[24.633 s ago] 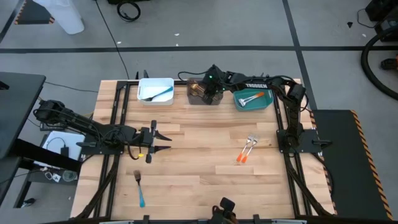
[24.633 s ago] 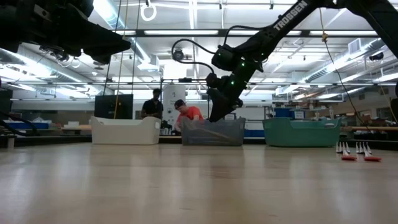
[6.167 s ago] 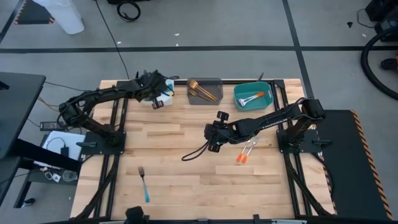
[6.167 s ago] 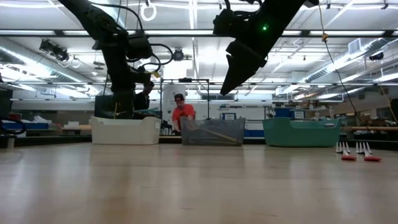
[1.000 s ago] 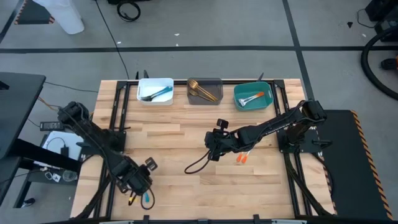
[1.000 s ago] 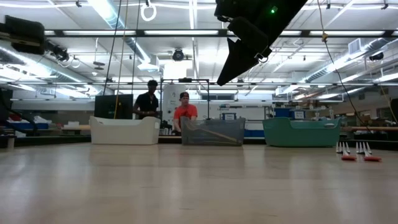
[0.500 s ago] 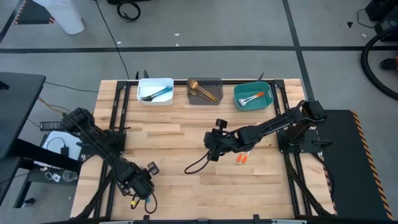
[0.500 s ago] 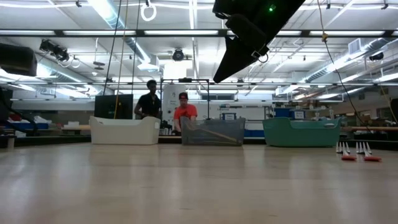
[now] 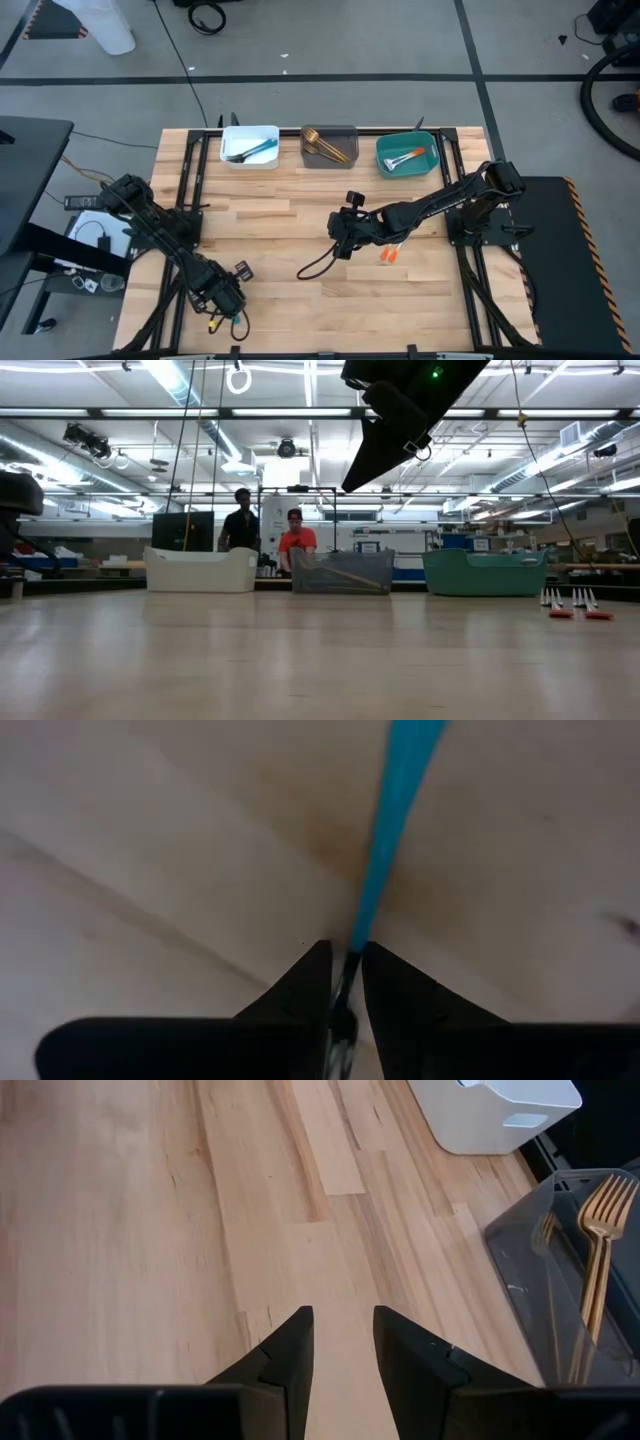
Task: Sort silverware by color (type)
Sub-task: Put the blue fork into the white bin
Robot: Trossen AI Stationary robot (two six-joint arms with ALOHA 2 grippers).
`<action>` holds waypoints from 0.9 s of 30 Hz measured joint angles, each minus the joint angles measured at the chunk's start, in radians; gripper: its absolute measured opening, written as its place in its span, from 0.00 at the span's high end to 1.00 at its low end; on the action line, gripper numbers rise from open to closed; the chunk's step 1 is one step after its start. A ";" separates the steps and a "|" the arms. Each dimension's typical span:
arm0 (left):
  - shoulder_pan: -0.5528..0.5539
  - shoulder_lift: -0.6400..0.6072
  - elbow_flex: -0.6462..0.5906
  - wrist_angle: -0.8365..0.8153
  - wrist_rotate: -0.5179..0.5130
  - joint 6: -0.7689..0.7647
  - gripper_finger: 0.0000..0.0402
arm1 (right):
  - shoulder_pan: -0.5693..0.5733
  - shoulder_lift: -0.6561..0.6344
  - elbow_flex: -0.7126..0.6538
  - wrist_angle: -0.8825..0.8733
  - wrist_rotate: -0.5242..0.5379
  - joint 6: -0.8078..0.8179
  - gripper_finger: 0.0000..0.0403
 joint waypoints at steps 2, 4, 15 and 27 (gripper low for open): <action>0.001 0.000 -0.007 0.004 0.000 0.001 0.83 | 0.000 0.000 0.000 0.003 0.000 -0.001 0.71; 0.001 -0.003 -0.017 0.019 -0.002 0.014 0.83 | 0.000 0.000 0.000 0.003 0.000 -0.001 0.71; 0.002 -0.007 -0.057 0.059 0.025 0.018 0.89 | 0.000 0.000 0.000 0.009 -0.001 -0.005 0.71; 0.001 -0.015 -0.057 0.053 0.017 0.019 0.98 | 0.000 0.000 0.000 0.010 -0.003 -0.005 0.71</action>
